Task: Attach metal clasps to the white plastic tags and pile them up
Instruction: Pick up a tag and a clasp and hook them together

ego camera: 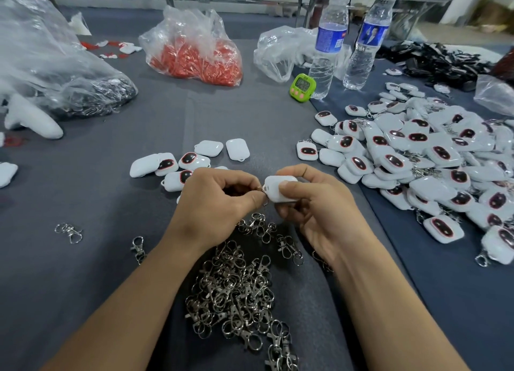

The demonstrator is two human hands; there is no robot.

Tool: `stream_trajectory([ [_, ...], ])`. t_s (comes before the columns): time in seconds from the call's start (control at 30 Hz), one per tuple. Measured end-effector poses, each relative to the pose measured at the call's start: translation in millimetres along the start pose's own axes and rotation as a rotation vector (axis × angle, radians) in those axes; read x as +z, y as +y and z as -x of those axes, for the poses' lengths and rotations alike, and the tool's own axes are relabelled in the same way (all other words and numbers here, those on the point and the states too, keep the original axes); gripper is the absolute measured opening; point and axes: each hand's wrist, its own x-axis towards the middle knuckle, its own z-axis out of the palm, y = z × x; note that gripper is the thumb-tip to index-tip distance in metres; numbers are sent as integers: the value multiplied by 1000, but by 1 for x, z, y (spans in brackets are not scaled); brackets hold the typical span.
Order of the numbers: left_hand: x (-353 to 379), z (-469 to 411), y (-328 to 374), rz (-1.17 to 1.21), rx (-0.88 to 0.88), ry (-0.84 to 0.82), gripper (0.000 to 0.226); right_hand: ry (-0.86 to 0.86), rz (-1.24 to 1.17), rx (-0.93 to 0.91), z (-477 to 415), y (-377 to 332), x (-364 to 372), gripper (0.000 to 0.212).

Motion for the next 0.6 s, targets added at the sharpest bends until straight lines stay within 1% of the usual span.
stream_trajectory([
  [0.13, 3, 4, 5, 53, 37, 105, 8, 1, -21, -81, 3, 1, 6, 24],
  [0.33, 11, 3, 13, 254, -11, 175, 1, -54, -226, -21, 3, 0, 8, 22],
  [0.43, 15, 2, 14, 351, -74, 216, 10, -37, -241, -33, 3, -2, 9, 21],
  [0.53, 17, 2, 18, 409, -148, 183, 18, -12, -209, -105, 4, -1, 11, 23],
  [0.6, 14, 2, 19, 348, -143, 161, 19, 11, -172, -185, 5, 0, 12, 23],
])
